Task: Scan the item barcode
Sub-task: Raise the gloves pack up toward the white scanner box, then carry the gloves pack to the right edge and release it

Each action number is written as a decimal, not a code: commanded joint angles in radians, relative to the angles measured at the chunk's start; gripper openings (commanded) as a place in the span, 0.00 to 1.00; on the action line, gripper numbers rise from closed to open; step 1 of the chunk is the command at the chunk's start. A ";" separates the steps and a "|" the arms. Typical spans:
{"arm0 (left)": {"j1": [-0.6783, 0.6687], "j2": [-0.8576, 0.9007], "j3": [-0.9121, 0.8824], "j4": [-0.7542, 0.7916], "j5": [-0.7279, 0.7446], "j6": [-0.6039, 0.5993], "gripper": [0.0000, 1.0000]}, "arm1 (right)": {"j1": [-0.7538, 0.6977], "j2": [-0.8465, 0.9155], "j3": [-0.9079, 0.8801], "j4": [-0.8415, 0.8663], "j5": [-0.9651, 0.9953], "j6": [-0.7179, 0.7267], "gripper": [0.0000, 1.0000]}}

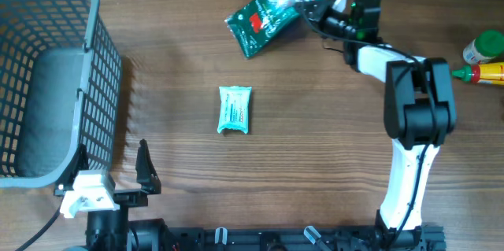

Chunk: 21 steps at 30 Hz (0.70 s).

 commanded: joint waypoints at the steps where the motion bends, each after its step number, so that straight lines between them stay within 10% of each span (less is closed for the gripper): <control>1: 0.008 -0.009 -0.002 0.003 -0.003 -0.010 1.00 | -0.048 -0.106 0.019 -0.165 -0.043 -0.165 0.05; 9: 0.008 -0.009 -0.002 0.003 -0.003 -0.010 1.00 | -0.216 -0.486 0.019 -0.855 0.241 -0.520 0.04; 21: 0.008 -0.009 -0.002 0.003 -0.003 -0.010 1.00 | -0.541 -0.378 0.018 -0.792 0.547 -0.539 0.04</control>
